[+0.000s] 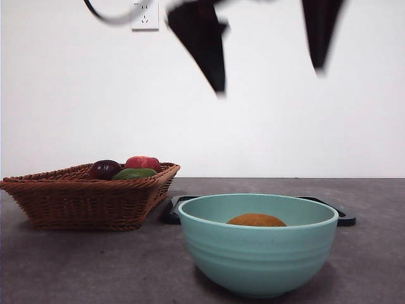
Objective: Pick up the wifruite, put it on the bowl, pick up the plate, put it on desk
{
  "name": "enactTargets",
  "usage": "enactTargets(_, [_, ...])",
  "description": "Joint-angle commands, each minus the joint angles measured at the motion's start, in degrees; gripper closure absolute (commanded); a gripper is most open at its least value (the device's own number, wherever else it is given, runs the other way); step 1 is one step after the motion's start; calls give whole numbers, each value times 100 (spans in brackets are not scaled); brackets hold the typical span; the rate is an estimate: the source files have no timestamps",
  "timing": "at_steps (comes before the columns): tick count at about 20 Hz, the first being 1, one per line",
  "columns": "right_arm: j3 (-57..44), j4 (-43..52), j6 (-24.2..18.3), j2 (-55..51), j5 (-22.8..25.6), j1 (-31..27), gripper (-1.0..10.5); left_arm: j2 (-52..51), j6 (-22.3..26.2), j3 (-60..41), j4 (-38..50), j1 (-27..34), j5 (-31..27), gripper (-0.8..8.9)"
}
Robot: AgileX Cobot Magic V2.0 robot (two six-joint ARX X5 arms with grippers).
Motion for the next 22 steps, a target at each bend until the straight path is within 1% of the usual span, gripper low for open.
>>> enactTargets(1, [109,39,-92,-9,35,24,333,-448,166,181,-164,-72,-367,279])
enactTargets(4, [109,37,-90,-9,170,24,333,-1110,192,181,-282,-72,-584,282])
enactTargets(12, [109,39,-90,-9,170,24,333,-2623,203,39,-374,-81,-595,282])
enactTargets(14, [109,46,-92,-9,173,24,333,-3086,205,-407,-315,-127,-599,282])
enactTargets(16, [109,68,-92,-9,173,24,333,-3685,181,-1163,-42,-149,-599,282])
enactTargets(19, [109,136,-81,-7,170,22,333,-4791,155,-2446,671,-149,-599,282])
enactTargets(22, [109,133,-28,2,173,22,333,-5871,-74,-3497,1331,-149,-599,282])
